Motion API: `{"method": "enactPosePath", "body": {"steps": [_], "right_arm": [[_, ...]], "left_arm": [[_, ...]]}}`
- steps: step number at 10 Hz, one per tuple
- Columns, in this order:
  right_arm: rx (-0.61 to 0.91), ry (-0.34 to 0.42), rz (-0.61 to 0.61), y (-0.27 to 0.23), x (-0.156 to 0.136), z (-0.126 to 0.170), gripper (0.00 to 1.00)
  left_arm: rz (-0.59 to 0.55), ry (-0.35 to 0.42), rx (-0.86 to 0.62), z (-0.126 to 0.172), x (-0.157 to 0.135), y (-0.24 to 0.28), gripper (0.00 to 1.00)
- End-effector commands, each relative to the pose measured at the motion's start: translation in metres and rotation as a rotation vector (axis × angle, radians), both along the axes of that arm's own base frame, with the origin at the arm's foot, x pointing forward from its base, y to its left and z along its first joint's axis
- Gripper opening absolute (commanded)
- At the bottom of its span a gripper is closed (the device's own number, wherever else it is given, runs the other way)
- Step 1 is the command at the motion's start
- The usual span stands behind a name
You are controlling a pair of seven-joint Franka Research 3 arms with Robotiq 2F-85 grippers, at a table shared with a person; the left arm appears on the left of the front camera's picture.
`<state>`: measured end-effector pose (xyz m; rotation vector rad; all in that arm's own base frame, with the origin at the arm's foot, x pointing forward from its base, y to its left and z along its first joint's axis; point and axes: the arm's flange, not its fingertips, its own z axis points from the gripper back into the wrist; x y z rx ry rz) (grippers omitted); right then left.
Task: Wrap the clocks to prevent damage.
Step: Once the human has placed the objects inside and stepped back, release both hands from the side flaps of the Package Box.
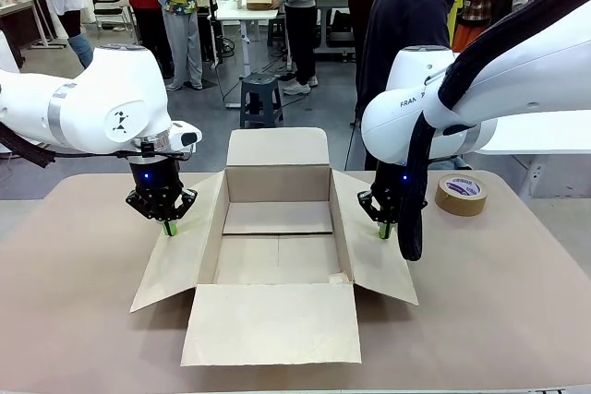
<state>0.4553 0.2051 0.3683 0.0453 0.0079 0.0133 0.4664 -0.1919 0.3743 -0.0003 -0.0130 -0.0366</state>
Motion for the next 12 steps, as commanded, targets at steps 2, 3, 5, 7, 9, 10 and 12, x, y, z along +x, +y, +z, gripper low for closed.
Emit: {"method": "enactPosePath", "body": {"steps": [2,3,5,7,9,10,12], "right_arm": [[-0.001,0.003,-0.002,-0.0004,-0.0001,-0.0013,0.01],[-0.001,0.003,-0.002,-0.0004,-0.0001,-0.0013,0.01],[-0.001,0.003,-0.002,-0.0004,-0.0001,-0.0013,0.01],[-0.001,0.003,-0.002,-0.0004,-0.0001,-0.0013,0.01],[-0.001,0.003,-0.002,-0.0004,-0.0001,-0.0013,0.01],[-0.001,0.003,-0.002,-0.0004,-0.0001,-0.0013,0.01],[-0.001,0.003,-0.002,-0.0004,-0.0001,-0.0013,0.01]], "left_arm": [[0.003,0.003,0.016,-0.0007,-0.0008,0.0011,0.00],[0.003,0.003,0.016,-0.0007,-0.0008,0.0011,0.00],[0.003,0.003,0.016,-0.0007,-0.0008,0.0011,0.00],[0.003,0.003,0.016,-0.0007,-0.0008,0.0011,0.00],[0.003,0.003,0.016,-0.0007,-0.0008,0.0011,0.00],[0.003,0.003,0.016,-0.0007,-0.0008,0.0011,0.00],[0.003,0.003,0.016,-0.0007,-0.0008,0.0011,0.00]]}}
